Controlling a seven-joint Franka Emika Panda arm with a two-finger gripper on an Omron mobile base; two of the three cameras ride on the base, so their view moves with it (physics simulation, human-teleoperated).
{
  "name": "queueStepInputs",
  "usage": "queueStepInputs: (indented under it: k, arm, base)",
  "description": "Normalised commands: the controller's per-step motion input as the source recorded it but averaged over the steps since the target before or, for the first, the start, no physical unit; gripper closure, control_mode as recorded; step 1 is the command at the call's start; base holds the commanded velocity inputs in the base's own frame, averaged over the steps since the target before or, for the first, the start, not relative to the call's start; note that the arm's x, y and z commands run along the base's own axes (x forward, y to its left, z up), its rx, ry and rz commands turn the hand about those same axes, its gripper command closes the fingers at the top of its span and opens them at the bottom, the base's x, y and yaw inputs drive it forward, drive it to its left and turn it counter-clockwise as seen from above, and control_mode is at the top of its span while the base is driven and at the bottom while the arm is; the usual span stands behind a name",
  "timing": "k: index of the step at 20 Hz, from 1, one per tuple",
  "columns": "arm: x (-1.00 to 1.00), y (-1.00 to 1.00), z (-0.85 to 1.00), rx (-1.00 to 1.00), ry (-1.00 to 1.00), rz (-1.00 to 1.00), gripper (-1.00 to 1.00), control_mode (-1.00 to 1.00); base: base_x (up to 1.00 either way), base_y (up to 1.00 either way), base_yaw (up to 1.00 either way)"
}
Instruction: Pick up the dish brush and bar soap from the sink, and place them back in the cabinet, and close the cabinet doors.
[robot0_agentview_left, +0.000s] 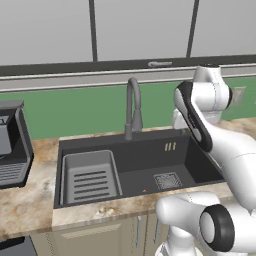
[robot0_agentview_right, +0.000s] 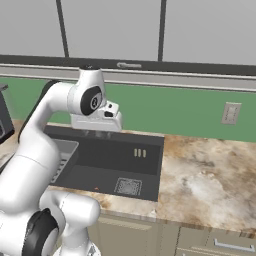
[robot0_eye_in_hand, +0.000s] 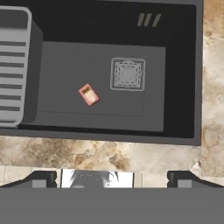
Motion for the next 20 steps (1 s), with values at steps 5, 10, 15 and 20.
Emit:
queueStepInputs:
  k: [5,10,15,20]
  arm:
    - [0.19,0.0,-0.09,0.0,0.0,0.0,-1.0,-1.0]
    - [0.23,0.0,-0.06,0.0,0.0,0.0,-1.0,-1.0]
    - [0.2,0.0,-0.11,0.0,0.0,0.0,-1.0,-1.0]
    - [0.14,0.0,-0.23,0.0,0.0,0.0,-1.0,-1.0]
  base:
    - [0.0,0.0,0.0]
    - [0.0,0.0,0.0]
    - [0.0,0.0,0.0]
    - [0.0,0.0,0.0]
